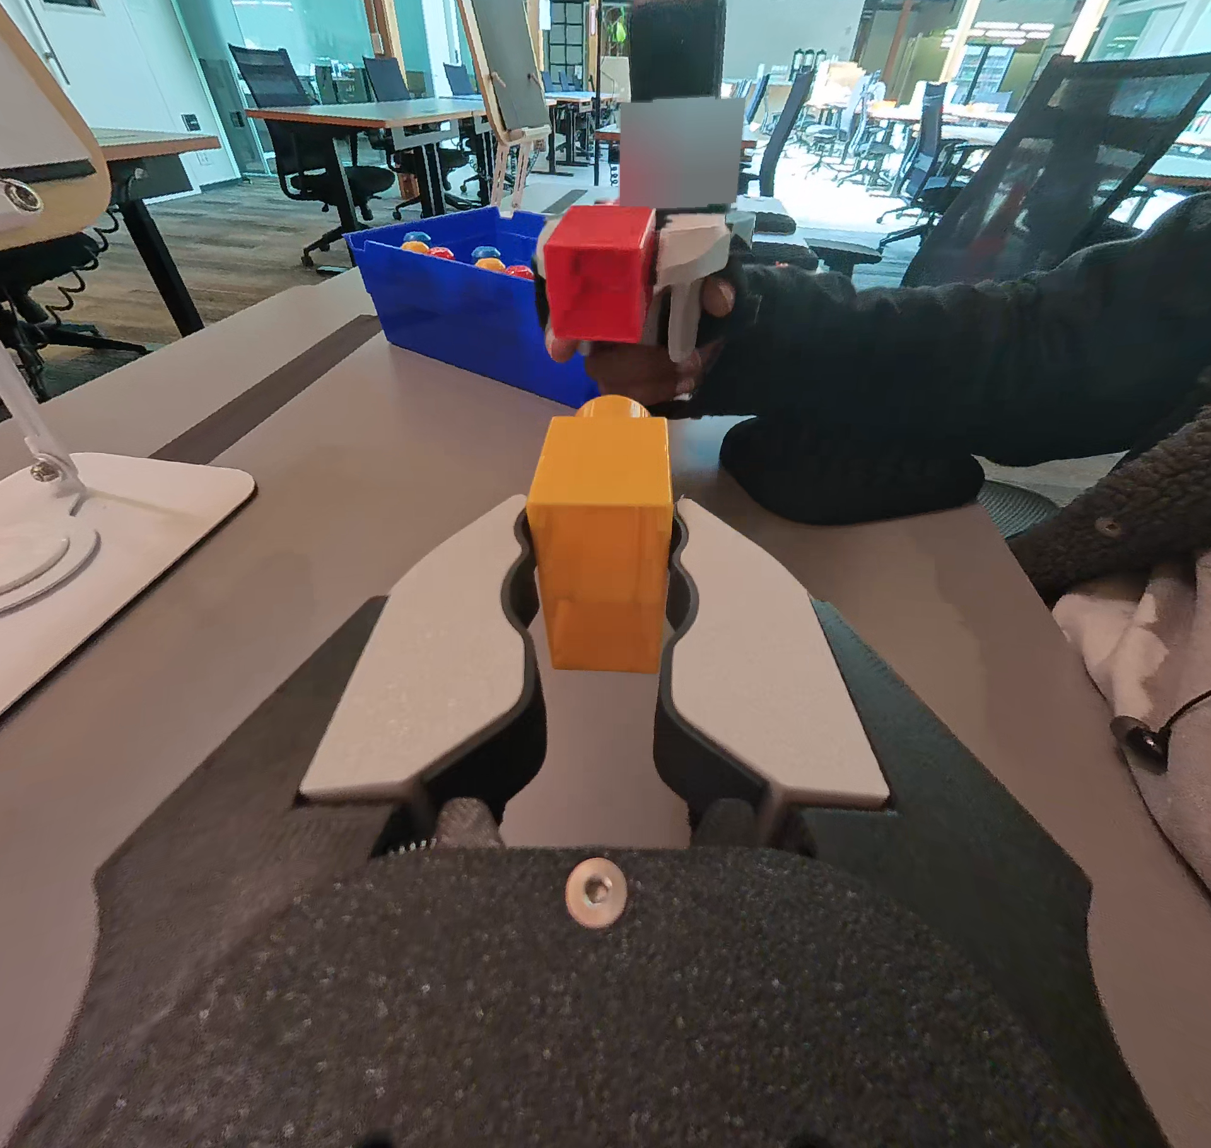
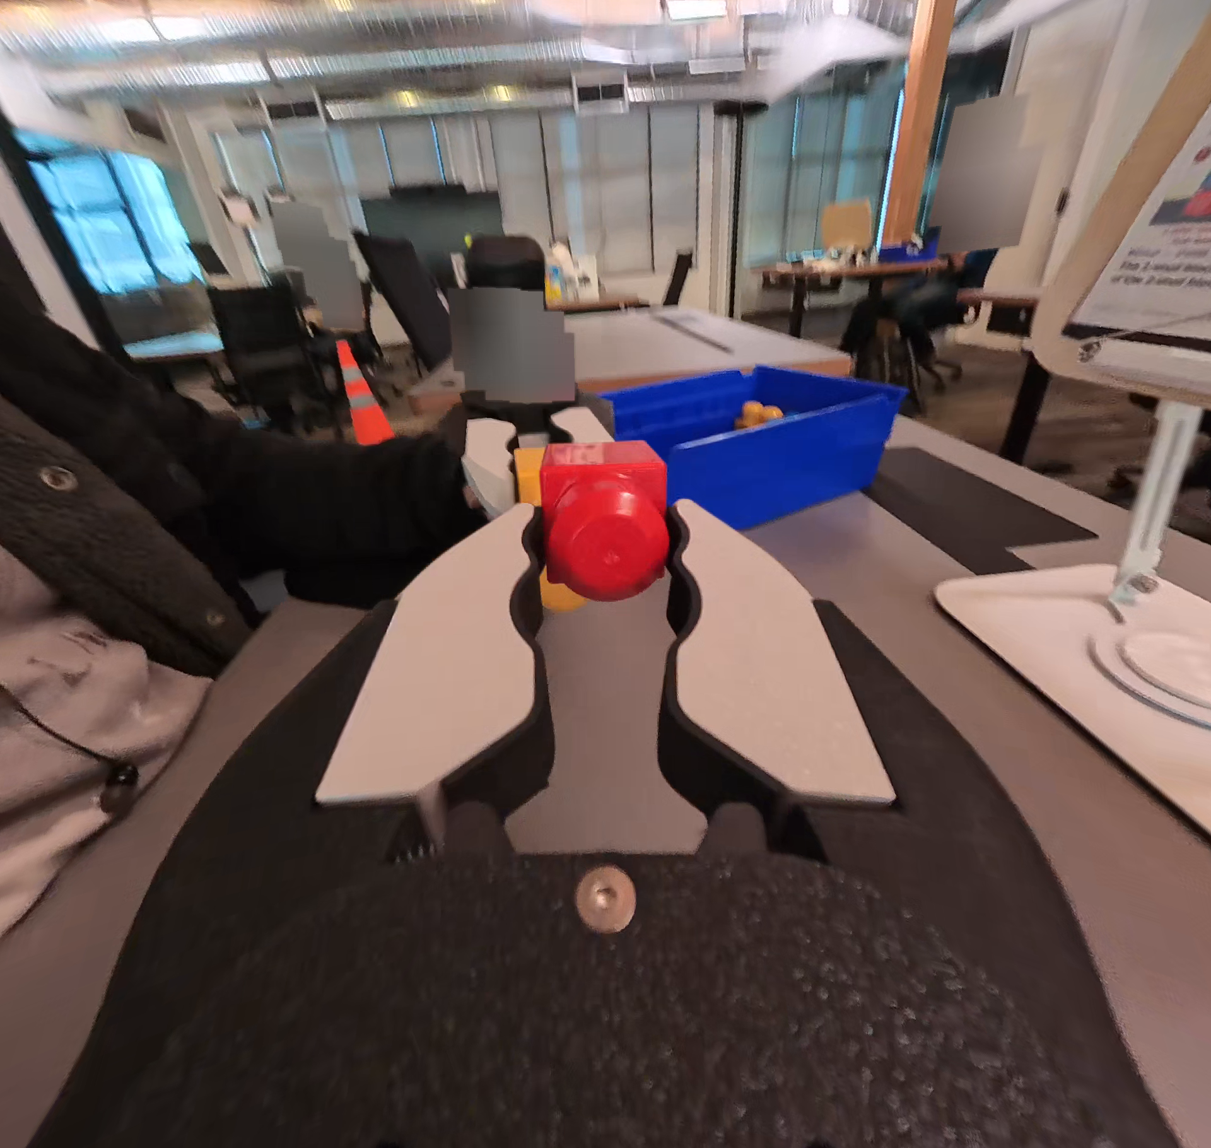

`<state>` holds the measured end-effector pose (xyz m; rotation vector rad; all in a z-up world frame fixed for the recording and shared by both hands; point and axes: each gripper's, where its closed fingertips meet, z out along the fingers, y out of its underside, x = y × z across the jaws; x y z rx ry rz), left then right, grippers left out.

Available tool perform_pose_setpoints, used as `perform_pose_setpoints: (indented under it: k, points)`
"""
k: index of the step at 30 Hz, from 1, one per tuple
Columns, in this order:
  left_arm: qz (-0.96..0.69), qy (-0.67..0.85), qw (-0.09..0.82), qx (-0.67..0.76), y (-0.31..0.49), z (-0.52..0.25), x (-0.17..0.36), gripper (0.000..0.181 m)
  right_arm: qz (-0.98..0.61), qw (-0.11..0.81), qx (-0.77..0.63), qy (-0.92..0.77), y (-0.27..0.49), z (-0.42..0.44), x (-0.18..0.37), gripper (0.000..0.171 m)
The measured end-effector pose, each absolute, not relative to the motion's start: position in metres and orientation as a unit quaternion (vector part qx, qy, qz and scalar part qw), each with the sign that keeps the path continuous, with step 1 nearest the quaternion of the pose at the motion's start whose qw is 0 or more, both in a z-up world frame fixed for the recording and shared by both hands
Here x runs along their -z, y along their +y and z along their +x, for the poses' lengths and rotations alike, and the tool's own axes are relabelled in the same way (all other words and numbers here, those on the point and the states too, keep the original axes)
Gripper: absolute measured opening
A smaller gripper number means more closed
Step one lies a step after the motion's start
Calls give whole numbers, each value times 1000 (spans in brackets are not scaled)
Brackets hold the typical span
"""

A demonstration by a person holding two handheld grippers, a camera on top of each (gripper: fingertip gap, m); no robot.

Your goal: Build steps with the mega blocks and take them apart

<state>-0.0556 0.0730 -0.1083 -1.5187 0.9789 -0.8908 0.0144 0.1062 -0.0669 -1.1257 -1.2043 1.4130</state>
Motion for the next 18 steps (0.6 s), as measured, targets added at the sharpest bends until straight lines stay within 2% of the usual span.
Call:
perform_pose_setpoints:
  k: [3,18]
  points:
    - [-634,411,535,378,71,-56,106,37,-433,466,-613,-468,100,19,66,34]
    - [-622,417,537,390,64,-47,99,37,-430,462,-603,-488,81,-2,78,34]
